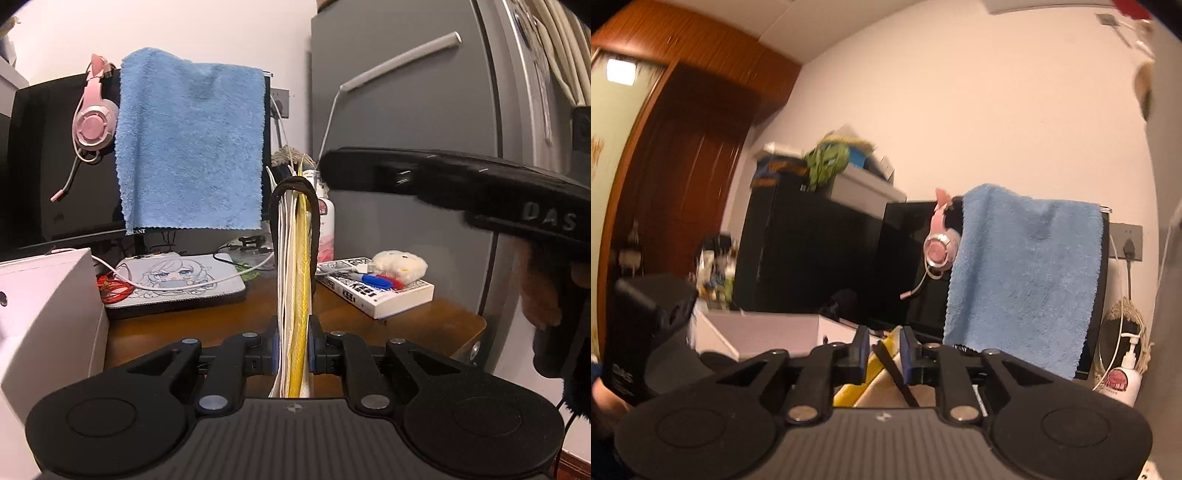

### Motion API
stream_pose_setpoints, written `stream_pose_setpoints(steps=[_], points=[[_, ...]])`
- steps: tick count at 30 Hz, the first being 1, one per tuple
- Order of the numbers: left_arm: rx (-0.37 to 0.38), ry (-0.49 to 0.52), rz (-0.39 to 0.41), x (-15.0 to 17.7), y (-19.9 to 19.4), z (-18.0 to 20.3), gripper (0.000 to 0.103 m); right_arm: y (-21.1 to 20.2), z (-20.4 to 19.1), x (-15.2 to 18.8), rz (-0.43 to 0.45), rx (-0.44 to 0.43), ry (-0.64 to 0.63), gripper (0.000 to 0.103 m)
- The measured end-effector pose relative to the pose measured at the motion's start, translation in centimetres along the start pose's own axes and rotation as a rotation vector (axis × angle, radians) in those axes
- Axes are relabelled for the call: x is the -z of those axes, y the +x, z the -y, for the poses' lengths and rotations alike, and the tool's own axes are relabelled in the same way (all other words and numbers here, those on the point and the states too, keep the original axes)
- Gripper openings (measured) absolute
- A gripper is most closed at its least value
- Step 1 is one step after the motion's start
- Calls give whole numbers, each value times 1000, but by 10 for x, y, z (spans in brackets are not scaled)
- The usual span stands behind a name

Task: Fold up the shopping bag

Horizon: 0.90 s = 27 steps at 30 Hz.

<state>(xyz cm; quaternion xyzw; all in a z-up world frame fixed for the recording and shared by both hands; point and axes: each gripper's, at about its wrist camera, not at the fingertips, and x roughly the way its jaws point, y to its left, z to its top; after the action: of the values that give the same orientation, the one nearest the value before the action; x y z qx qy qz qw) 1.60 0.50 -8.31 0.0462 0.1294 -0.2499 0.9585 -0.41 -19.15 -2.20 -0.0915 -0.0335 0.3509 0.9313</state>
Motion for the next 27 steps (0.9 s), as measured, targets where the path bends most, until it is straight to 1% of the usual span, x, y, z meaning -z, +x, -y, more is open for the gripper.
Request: stream_pose_setpoints(steps=[3, 6, 7, 8, 9, 11, 17, 19, 23, 27], points=[[-10, 25, -4, 2, 1, 5, 13, 7, -5, 1, -37, 2, -31, 21], [-19, 39, -11, 3, 2, 7, 13, 16, -11, 2, -67, 32, -68, 20], [-20, 39, -15, 3, 3, 7, 13, 18, -13, 3, -76, 42, -82, 16], [-20, 36, -17, 3, 3, 7, 13, 19, -15, 5, -86, 46, -94, 10], [-20, 34, -18, 3, 3, 6, 13, 20, -17, 5, -96, 48, -104, 10], [-16, 33, -22, 4, 4, 6, 13, 21, -20, 6, -113, 43, -110, 5], [-16, 18, -31, 4, 6, 4, 13, 23, -29, 13, -170, 4, -124, 4], [-13, 12, -38, 4, 7, 2, 13, 24, -31, 16, -181, -6, -111, 4], [-6, -3, -50, 6, 8, -1, 13, 24, -23, 20, -196, -36, -28, 4], [-7, -3, -52, 6, 8, -1, 13, 25, -18, 24, -224, -67, 16, 4]])
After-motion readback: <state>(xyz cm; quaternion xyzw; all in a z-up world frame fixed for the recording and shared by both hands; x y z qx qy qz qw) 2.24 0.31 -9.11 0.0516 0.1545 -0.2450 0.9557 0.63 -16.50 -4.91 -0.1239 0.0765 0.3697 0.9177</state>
